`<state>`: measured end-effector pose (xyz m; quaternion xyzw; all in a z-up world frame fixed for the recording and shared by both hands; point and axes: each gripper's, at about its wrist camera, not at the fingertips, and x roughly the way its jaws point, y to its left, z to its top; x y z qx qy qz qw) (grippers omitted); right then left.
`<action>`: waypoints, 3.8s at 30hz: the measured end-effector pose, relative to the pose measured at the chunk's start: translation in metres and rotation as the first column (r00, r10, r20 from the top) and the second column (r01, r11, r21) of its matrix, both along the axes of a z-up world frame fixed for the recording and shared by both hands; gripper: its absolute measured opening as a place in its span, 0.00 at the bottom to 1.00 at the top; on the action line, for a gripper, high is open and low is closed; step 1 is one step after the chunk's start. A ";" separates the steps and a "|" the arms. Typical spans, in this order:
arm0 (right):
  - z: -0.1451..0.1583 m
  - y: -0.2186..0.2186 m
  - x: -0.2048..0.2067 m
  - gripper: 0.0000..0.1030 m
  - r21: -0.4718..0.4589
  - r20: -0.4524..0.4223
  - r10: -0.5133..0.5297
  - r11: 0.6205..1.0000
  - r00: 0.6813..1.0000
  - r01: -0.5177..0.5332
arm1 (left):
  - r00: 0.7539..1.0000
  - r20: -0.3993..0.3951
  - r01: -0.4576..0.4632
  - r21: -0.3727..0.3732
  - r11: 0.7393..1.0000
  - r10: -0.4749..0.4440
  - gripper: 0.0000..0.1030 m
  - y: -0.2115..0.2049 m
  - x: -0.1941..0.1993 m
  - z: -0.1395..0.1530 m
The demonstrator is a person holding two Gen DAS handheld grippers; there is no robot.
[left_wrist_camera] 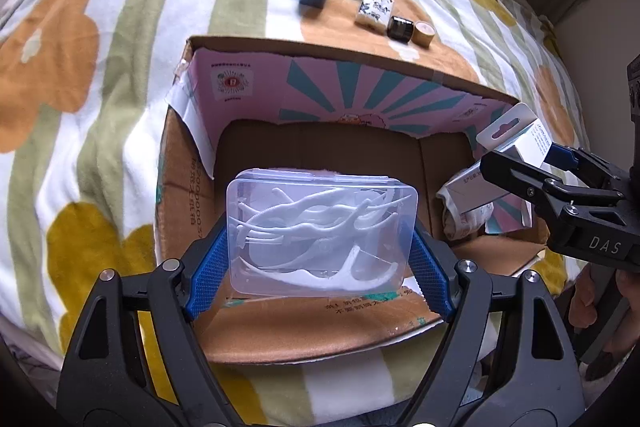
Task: Organize objects
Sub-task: 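Lower the clear box and white-blue box into the cardboard box and release both, then withdraw both tools from the box toward the remaining items, then grasp the small blue box with the left tool while the right tool grasps the black jar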
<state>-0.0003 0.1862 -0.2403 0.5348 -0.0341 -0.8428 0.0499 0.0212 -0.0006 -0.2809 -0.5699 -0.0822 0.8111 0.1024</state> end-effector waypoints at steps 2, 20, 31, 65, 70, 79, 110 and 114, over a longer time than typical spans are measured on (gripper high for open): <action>-0.002 -0.001 -0.004 0.83 0.004 0.014 0.002 1.000 1.000 -0.002 | 1.000 -0.006 0.009 -0.023 1.000 -0.009 0.77 0.002 0.000 0.002; -0.007 0.015 -0.001 0.96 -0.083 0.077 -0.054 0.995 0.996 0.060 | 1.000 0.000 0.028 -0.041 0.999 -0.028 1.00 0.012 0.005 0.011; 0.002 0.009 0.000 0.96 -0.011 0.045 -0.020 1.000 0.999 0.021 | 0.996 0.011 0.089 -0.006 0.996 -0.089 1.00 0.016 0.001 0.015; 0.092 0.051 -0.157 0.96 0.120 -0.097 0.213 0.972 0.972 -0.201 | 0.939 -0.165 0.293 -0.081 0.953 -0.303 1.00 -0.004 -0.216 0.099; 0.055 0.056 -0.197 0.96 0.132 -0.014 0.234 0.964 0.972 -0.230 | 0.929 -0.142 0.339 -0.043 0.940 -0.341 1.00 0.010 -0.269 0.061; -0.024 0.061 -0.232 0.96 0.153 0.111 0.328 0.927 0.938 -0.342 | 0.926 -0.031 0.374 -0.030 0.927 -0.375 0.91 0.037 -0.316 -0.037; -0.089 0.025 -0.235 0.37 0.228 0.281 0.582 0.732 0.763 -0.643 | 0.903 0.054 0.429 -0.038 0.902 -0.427 0.39 0.054 -0.341 -0.087; -0.083 0.023 -0.235 0.37 0.230 0.265 0.571 0.745 0.777 -0.626 | 0.907 0.058 0.418 -0.029 0.908 -0.416 0.39 0.053 -0.340 -0.084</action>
